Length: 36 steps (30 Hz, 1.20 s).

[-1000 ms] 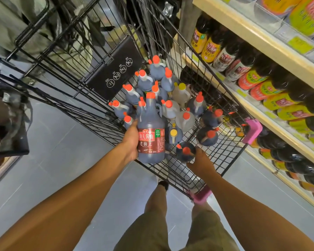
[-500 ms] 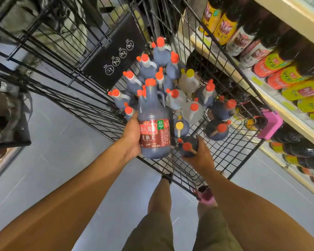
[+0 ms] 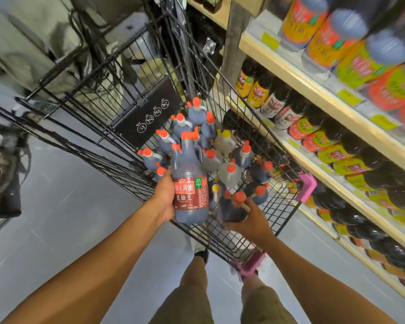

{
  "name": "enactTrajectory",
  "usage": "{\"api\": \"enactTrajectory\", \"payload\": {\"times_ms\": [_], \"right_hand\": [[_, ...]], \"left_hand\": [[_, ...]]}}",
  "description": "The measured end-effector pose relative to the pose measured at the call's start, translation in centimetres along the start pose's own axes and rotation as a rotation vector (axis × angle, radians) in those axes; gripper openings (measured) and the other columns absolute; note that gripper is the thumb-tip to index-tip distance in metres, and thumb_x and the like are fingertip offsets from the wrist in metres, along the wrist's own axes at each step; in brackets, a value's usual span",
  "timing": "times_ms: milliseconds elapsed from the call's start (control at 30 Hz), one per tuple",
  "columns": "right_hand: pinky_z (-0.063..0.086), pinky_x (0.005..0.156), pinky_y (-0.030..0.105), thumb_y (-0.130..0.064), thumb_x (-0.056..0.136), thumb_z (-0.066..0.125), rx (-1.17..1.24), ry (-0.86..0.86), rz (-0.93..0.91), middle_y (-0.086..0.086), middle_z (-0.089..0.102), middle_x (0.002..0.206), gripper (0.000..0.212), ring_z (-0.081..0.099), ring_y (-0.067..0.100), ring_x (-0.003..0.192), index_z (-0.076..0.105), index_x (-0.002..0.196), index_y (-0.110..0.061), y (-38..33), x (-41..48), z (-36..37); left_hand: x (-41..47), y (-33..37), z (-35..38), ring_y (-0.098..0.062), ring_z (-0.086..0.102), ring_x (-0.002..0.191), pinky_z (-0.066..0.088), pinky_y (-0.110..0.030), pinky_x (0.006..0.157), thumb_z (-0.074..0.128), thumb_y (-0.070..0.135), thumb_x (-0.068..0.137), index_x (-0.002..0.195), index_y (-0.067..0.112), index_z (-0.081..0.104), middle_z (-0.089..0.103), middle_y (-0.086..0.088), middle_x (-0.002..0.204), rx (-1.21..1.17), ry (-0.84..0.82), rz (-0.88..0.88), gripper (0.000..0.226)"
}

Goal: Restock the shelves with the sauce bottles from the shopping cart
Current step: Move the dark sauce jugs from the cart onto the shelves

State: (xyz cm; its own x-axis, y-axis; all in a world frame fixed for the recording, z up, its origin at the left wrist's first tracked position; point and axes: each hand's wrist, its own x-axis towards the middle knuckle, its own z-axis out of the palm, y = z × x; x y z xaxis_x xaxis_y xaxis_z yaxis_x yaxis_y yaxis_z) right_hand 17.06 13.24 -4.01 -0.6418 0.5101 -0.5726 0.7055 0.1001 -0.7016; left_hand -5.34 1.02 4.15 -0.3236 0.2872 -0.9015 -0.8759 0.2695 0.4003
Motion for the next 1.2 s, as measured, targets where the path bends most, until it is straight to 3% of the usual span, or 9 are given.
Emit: {"api": "enactTrajectory", "payload": {"times_ms": [100,233,300,400,533,633,833,967,1200], "right_hand": [[0.053,0.077,0.011,-0.021,0.061,0.096,0.090,0.007,-0.063,-0.011,0.067,0.109,0.062,0.065,-0.007,0.094,0.061,0.111,-0.034,-4.1,-1.7,-3.8],[0.054,0.075,0.014,-0.004,0.059,0.094,0.187,0.025,-0.124,-0.010,0.062,0.102,0.061,0.066,-0.001,0.090,0.060,0.102,-0.031,-8.9,-3.3,-8.5],[0.054,0.079,0.013,-0.014,0.061,0.096,0.198,0.016,-0.153,-0.010,0.062,0.109,0.065,0.064,-0.010,0.093,0.057,0.110,-0.030,-10.9,-3.6,-10.7],[0.056,0.096,0.041,-0.052,0.054,0.094,0.284,0.007,-0.168,-0.001,0.069,0.121,0.089,0.068,0.012,0.109,0.056,0.129,-0.022,-13.6,-4.2,-13.1],[0.051,0.099,0.059,-0.050,0.056,0.089,0.566,0.117,-0.211,0.007,0.073,0.116,0.080,0.069,0.031,0.108,0.061,0.124,-0.019,-16.7,-5.6,-14.5],[0.053,0.094,0.056,-0.057,0.058,0.087,0.716,0.117,-0.232,0.016,0.074,0.107,0.070,0.069,0.039,0.102,0.071,0.111,-0.014,-18.9,-6.6,-15.2],[0.050,0.099,0.059,-0.062,0.071,0.074,0.880,0.097,-0.199,0.024,0.066,0.123,0.081,0.065,0.043,0.113,0.058,0.131,-0.010,-20.9,-8.7,-17.2],[0.059,0.084,0.048,-0.053,0.092,0.050,0.891,0.161,-0.213,0.016,0.072,0.115,0.048,0.072,0.032,0.103,0.061,0.122,-0.017,-20.9,-10.4,-18.5],[0.051,0.100,0.058,-0.056,0.084,0.061,0.973,0.326,-0.152,0.020,0.070,0.118,0.060,0.068,0.038,0.109,0.058,0.127,-0.014,-18.6,-13.6,-20.7]], "left_hand": [[-2.6,1.4,0.9,-0.028,0.072,0.063,0.061,-0.036,0.061,0.042,0.060,0.099,0.094,0.009,0.068,0.074,-0.015,0.075,-0.017,-0.067,0.006,0.057],[-6.2,3.5,1.9,-0.038,0.071,0.104,0.058,-0.049,0.088,0.038,0.075,0.093,0.124,0.009,0.067,0.073,-0.023,0.115,-0.035,-0.145,0.080,0.079],[-7.9,4.6,2.4,-0.040,0.064,0.120,0.049,-0.056,0.103,0.036,0.082,0.087,0.130,0.010,0.066,0.067,-0.024,0.128,-0.018,-0.226,0.120,0.089],[-10.5,6.2,3.2,-0.042,0.056,0.129,0.037,-0.060,0.114,0.040,0.083,0.084,0.135,0.012,0.063,0.061,-0.026,0.135,-0.022,-0.356,0.174,0.090],[-12.6,7.9,4.5,-0.043,0.055,0.130,0.044,-0.056,0.110,0.050,0.065,0.091,0.138,0.007,0.058,0.061,-0.028,0.135,0.020,-0.451,0.221,0.076],[-13.6,8.9,5.4,-0.042,0.060,0.124,0.051,-0.053,0.103,0.050,0.060,0.090,0.132,0.007,0.061,0.065,-0.027,0.128,0.072,-0.494,0.274,0.069],[-13.9,9.7,7.5,-0.045,0.059,0.122,0.043,-0.059,0.109,0.059,0.060,0.082,0.129,0.008,0.063,0.065,-0.030,0.125,0.084,-0.505,0.331,0.070],[-14.4,9.5,9.2,-0.037,0.071,0.101,0.054,-0.052,0.097,0.058,0.059,0.081,0.114,0.019,0.070,0.073,-0.023,0.114,0.145,-0.557,0.349,0.053],[-15.3,8.0,13.1,-0.040,0.069,0.108,0.048,-0.060,0.104,0.061,0.063,0.079,0.127,0.014,0.064,0.072,-0.023,0.117,0.267,-0.606,0.366,0.068]]}}
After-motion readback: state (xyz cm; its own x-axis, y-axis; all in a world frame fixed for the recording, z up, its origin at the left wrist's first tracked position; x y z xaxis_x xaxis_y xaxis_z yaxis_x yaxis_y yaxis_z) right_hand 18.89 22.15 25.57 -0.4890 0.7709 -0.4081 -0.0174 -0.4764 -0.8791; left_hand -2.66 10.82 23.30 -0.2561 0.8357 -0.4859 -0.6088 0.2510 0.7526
